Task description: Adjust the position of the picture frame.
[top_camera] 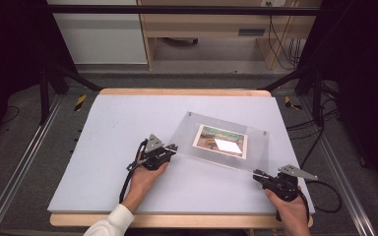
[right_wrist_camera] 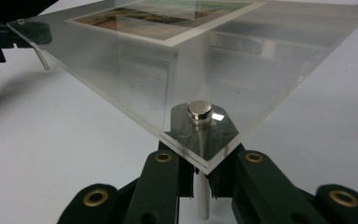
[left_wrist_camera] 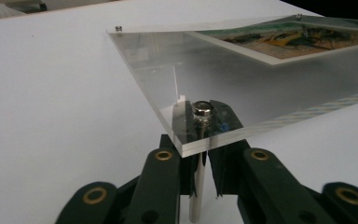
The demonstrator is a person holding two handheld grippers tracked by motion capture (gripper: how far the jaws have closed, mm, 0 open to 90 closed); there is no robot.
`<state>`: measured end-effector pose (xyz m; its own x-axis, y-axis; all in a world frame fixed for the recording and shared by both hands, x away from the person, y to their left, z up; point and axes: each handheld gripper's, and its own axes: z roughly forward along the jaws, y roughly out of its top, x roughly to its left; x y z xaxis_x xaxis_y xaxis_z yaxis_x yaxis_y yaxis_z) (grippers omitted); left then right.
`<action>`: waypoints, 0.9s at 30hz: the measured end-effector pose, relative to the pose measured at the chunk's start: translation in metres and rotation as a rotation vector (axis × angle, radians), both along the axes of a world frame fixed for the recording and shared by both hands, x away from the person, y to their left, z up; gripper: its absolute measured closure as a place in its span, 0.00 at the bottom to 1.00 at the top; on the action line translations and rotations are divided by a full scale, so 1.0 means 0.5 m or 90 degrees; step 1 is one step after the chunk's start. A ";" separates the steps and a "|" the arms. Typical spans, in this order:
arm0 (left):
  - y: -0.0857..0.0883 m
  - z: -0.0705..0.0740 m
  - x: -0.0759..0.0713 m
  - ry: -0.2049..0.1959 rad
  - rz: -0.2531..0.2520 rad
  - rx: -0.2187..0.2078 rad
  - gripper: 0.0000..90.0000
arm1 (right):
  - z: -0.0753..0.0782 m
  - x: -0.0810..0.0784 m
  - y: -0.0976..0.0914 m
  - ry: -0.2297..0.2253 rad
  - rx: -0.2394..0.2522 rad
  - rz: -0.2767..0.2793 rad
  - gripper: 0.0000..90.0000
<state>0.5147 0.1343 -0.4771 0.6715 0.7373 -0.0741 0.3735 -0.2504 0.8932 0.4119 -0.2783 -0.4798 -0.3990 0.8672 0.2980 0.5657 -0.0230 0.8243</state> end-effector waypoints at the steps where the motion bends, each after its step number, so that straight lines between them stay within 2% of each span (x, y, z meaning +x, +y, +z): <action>1: 0.000 0.000 0.000 0.000 0.001 -0.007 0.93 | 0.000 0.000 0.000 -0.002 0.000 0.000 0.92; 3: -0.001 0.003 -0.001 -0.006 0.002 -0.001 0.93 | 0.002 0.000 0.001 -0.007 -0.003 -0.002 0.92; 7: -0.002 0.005 -0.001 -0.003 0.007 -0.004 0.93 | 0.004 -0.002 0.003 -0.014 -0.005 -0.007 0.92; 9: -0.002 0.006 -0.001 -0.003 0.007 -0.002 0.93 | 0.005 -0.002 0.004 -0.021 -0.015 -0.005 0.91; 15: -0.002 0.012 -0.001 0.000 0.007 -0.012 0.93 | 0.008 -0.002 0.005 -0.038 -0.030 -0.008 0.90; 20: -0.003 0.016 -0.002 0.001 0.006 -0.018 0.93 | 0.013 -0.001 0.002 -0.054 -0.026 -0.011 0.92; 27: -0.003 0.023 -0.001 -0.001 0.007 -0.016 0.93 | 0.019 0.001 0.000 -0.055 -0.014 -0.012 0.94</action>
